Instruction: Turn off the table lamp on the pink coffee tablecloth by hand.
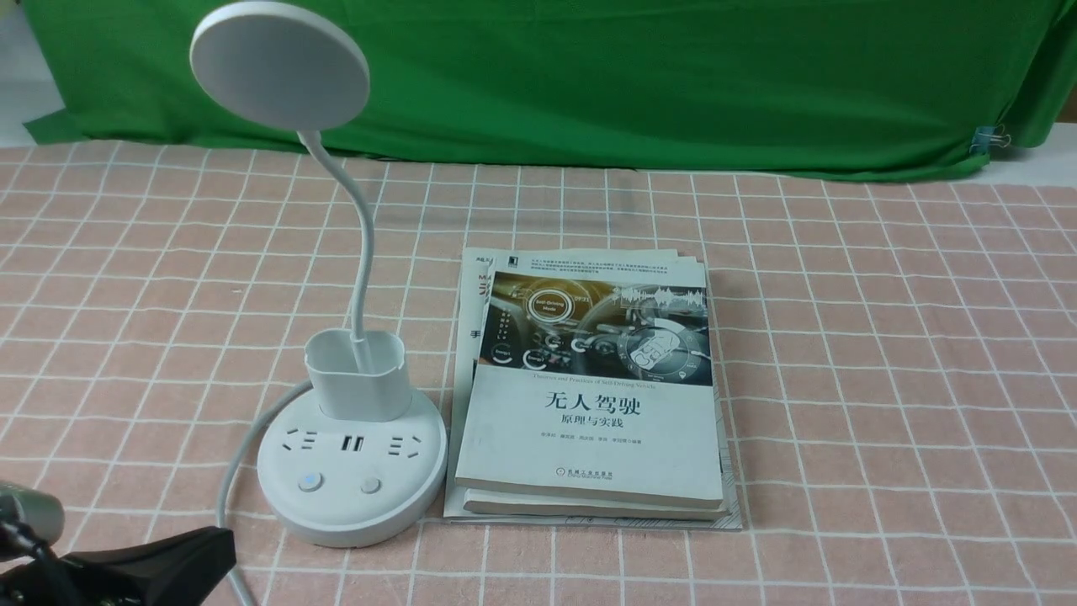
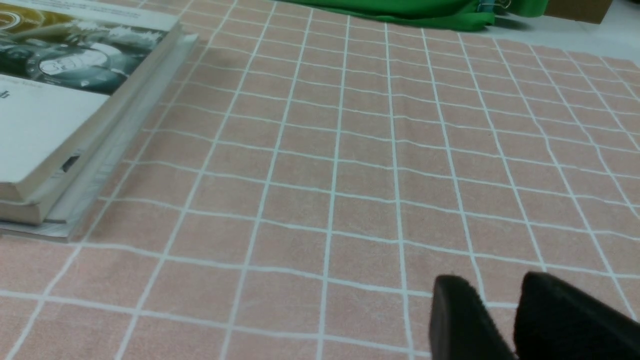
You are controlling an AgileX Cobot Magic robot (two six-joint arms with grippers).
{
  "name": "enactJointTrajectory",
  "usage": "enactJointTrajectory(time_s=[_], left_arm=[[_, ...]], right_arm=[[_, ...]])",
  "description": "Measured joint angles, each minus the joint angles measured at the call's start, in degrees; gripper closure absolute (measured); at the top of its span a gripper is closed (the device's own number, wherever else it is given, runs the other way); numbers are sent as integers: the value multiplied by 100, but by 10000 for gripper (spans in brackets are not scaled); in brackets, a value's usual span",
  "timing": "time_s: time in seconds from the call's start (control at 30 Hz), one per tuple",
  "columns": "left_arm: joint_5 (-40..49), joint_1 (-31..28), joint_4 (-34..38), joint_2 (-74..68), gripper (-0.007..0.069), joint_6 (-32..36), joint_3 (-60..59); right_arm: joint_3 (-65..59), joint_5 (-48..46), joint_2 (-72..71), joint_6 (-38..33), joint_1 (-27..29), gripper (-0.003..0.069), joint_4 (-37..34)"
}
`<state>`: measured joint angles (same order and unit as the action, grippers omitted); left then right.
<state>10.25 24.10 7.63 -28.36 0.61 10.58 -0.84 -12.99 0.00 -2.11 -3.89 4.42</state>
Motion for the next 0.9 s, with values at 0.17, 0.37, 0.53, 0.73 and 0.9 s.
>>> enactJointTrajectory(time_s=[0.17, 0.37, 0.53, 0.73, 0.9], left_arm=[[-453, -201, -198, 237, 628, 114, -163], [-716, -1364, -89, 1060, 628, 174, -636], [-693, -2447, -3, 2000, 628, 174, -1065], [-111, -2947, 190, 2770, 628, 174, -1093], [547, -2949, 272, 2838, 628, 175, -1097]], right_arm=[[0, 0, 0, 0, 0, 419, 0], [0, 0, 0, 0, 0, 419, 0], [0, 0, 0, 0, 0, 419, 0], [0, 0, 0, 0, 0, 419, 0], [0, -6, 0, 0, 0, 419, 0]])
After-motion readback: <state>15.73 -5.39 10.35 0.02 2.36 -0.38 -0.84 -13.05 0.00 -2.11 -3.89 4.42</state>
